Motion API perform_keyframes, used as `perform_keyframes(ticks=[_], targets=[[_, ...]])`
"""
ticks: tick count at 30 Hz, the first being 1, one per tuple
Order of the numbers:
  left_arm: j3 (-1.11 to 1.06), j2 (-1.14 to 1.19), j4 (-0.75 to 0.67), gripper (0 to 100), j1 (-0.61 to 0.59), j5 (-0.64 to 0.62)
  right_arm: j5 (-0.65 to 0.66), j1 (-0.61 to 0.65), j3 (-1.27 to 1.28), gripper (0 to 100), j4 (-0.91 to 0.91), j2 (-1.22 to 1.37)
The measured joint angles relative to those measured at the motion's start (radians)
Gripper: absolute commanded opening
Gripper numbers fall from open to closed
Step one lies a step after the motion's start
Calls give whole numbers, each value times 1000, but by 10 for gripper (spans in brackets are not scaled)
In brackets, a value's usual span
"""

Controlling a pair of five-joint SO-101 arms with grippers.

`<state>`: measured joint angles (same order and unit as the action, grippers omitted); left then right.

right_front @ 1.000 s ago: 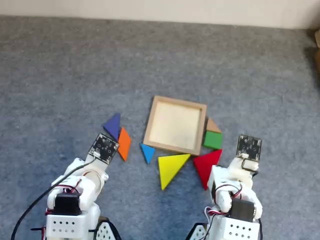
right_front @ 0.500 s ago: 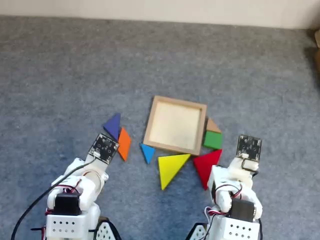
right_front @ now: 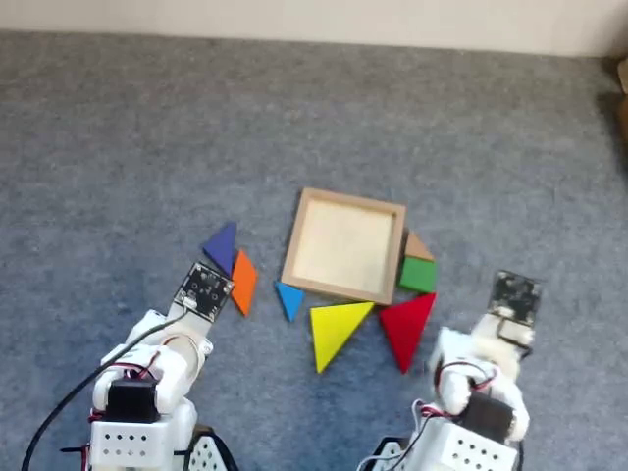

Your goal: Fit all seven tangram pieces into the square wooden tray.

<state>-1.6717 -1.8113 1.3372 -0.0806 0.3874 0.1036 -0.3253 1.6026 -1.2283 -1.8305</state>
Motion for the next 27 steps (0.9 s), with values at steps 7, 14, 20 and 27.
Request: perform_keyframes(ticks=[7, 14, 20, 27], targets=[[0, 0, 0, 6, 0, 0, 9, -28, -215, 130, 0, -2], [0, 0, 0, 6, 0, 0, 15, -28, -500, 132, -44, 249], [-2, 0, 0, 6, 0, 0, 15, -28, -868, 134, -226, 565], [-2, 0, 0, 6, 0, 0, 17, 48, -1138, 135, -387, 761]])
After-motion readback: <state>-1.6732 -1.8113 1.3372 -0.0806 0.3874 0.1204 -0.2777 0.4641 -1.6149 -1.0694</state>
